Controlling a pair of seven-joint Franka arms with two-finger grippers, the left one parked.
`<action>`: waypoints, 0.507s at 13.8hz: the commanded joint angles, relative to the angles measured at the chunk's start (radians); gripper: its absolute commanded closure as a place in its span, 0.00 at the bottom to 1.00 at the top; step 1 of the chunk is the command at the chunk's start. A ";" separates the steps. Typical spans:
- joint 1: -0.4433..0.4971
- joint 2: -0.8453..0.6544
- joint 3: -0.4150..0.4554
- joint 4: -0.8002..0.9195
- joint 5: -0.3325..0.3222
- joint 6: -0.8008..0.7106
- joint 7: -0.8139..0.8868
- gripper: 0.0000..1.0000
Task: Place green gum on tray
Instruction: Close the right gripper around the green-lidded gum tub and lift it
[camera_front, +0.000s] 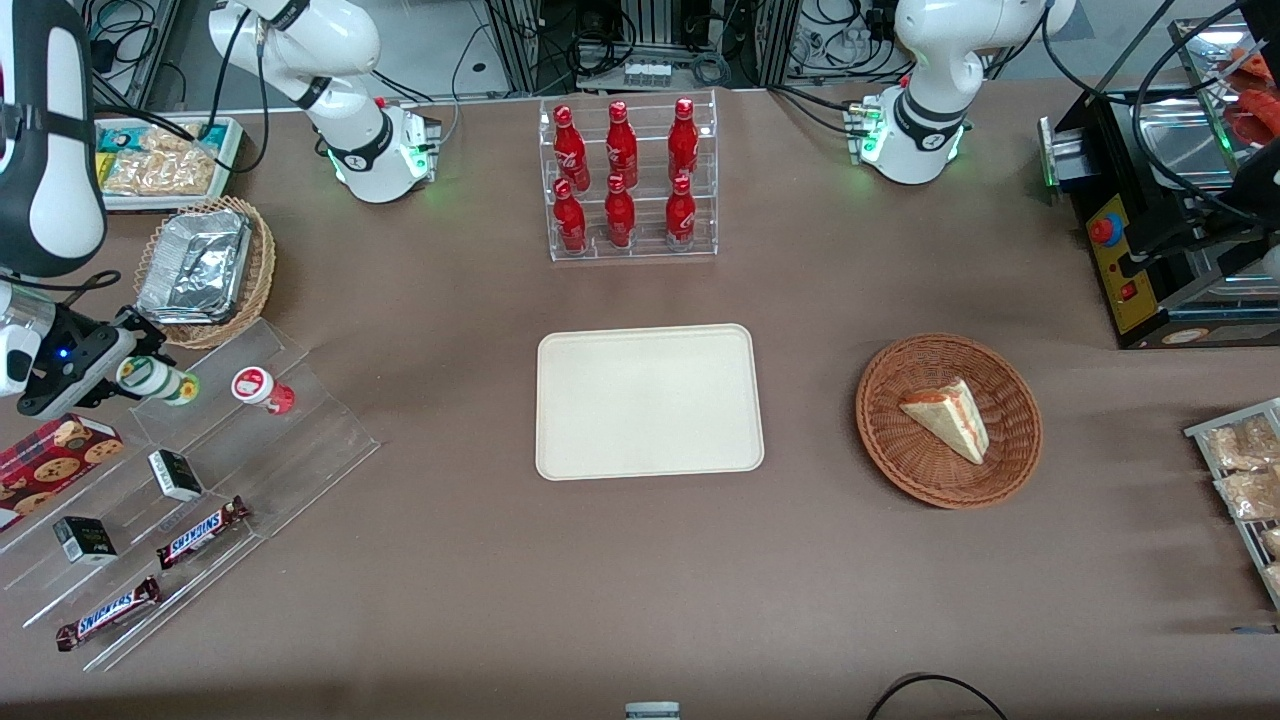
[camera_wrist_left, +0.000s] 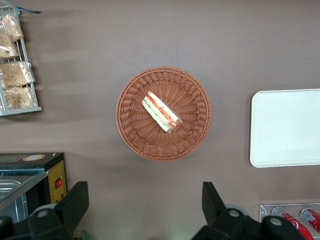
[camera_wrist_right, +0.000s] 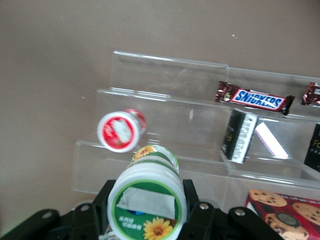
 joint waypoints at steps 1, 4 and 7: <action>0.096 0.001 -0.003 0.083 -0.035 -0.140 0.163 1.00; 0.190 -0.002 -0.001 0.091 -0.029 -0.170 0.335 1.00; 0.303 0.006 -0.001 0.091 -0.020 -0.165 0.522 1.00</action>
